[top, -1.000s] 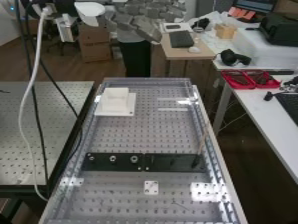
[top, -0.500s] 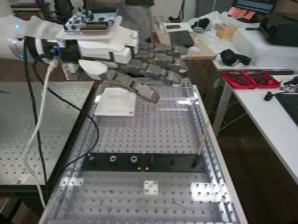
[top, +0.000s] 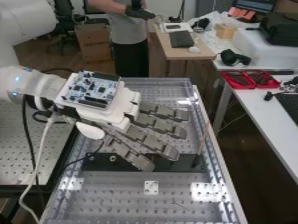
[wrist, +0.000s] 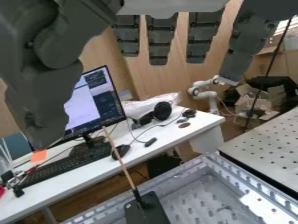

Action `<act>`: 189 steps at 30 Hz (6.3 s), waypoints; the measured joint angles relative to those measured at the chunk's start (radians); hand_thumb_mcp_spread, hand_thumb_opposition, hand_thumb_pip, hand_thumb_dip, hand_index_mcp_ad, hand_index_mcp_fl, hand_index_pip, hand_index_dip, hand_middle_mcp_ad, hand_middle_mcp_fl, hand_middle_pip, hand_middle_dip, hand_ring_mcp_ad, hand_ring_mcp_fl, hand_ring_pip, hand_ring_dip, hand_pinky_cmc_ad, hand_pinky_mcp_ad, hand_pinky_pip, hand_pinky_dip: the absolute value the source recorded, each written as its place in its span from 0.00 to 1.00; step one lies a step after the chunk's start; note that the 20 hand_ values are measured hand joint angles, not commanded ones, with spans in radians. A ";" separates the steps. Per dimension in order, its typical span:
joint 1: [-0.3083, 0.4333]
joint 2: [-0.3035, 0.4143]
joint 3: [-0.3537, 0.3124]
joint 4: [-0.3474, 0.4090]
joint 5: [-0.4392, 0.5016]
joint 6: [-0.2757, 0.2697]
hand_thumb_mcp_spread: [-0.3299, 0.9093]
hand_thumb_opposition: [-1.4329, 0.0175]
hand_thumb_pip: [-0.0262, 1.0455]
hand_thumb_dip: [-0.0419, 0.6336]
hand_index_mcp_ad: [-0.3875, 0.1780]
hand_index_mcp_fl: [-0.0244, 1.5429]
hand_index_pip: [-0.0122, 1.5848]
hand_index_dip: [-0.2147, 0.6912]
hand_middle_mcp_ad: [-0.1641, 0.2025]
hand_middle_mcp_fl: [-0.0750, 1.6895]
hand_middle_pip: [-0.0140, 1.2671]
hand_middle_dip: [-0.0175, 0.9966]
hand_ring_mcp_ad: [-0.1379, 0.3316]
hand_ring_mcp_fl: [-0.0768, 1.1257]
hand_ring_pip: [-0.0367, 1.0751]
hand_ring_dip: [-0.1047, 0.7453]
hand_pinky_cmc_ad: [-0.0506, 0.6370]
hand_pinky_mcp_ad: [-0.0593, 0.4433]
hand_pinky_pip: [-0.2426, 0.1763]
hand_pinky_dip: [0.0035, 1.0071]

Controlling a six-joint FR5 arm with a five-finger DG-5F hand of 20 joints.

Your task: Grab the paper clip and place it in the clear container

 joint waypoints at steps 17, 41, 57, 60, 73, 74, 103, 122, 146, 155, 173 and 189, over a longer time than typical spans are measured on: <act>-0.186 -0.177 0.116 0.007 -0.342 -0.089 0.49 0.47 0.62 0.32 0.52 0.04 0.29 0.14 0.54 0.05 0.11 0.18 0.63 0.06 0.15 0.23 0.62 0.74 0.33 0.55; -0.300 -0.405 0.328 -0.052 -0.604 -0.200 0.54 0.44 0.63 0.37 0.44 0.13 0.73 0.16 0.55 0.05 0.11 0.19 0.63 0.06 0.14 0.23 0.61 0.74 0.33 0.49; -0.286 -0.460 0.374 -0.006 -0.633 -0.173 0.58 0.42 0.63 0.39 0.41 0.14 0.88 0.24 0.55 0.05 0.11 0.19 0.62 0.06 0.11 0.23 0.61 0.70 0.33 0.41; -0.285 -0.464 0.374 0.008 -0.635 -0.167 0.59 0.42 0.63 0.39 0.39 0.15 0.89 0.24 0.55 0.05 0.11 0.19 0.62 0.07 0.11 0.23 0.59 0.70 0.32 0.38; -0.278 -0.476 0.370 0.043 -0.634 -0.150 0.60 0.42 0.60 0.39 0.38 0.18 0.91 0.26 0.54 0.05 0.11 0.19 0.60 0.07 0.11 0.23 0.56 0.70 0.33 0.35; -0.277 -0.477 0.370 0.049 -0.633 -0.148 0.60 0.42 0.60 0.39 0.39 0.18 0.91 0.26 0.54 0.05 0.11 0.19 0.60 0.07 0.11 0.23 0.56 0.70 0.33 0.35; -0.265 -0.511 0.386 0.064 -0.626 -0.184 0.63 0.42 0.60 0.39 0.36 0.23 0.92 0.26 0.54 0.07 0.11 0.19 0.57 0.06 0.11 0.24 0.55 0.67 0.37 0.31; -0.260 -0.504 0.358 0.123 -0.638 -0.228 0.65 0.39 0.59 0.39 0.32 0.27 0.97 0.28 0.55 0.07 0.11 0.19 0.57 0.07 0.11 0.24 0.55 0.67 0.40 0.30; -0.268 -0.522 0.389 0.068 -0.664 -0.283 0.65 0.40 0.61 0.42 0.32 0.24 0.94 0.27 0.54 0.06 0.10 0.19 0.54 0.07 0.11 0.24 0.54 0.68 0.40 0.30; -0.266 -0.532 0.400 0.063 -0.662 -0.279 0.65 0.40 0.61 0.42 0.32 0.24 0.94 0.27 0.55 0.06 0.10 0.19 0.54 0.07 0.11 0.24 0.54 0.67 0.40 0.30; -0.262 -0.529 0.380 0.109 -0.656 -0.234 0.65 0.36 0.59 0.41 0.32 0.39 0.93 0.27 0.54 0.10 0.11 0.20 0.54 0.06 0.11 0.24 0.53 0.67 0.43 0.30; -0.263 -0.518 0.369 0.103 -0.644 -0.243 0.65 0.34 0.57 0.41 0.32 0.42 0.91 0.25 0.54 0.12 0.11 0.20 0.54 0.06 0.12 0.24 0.54 0.67 0.48 0.26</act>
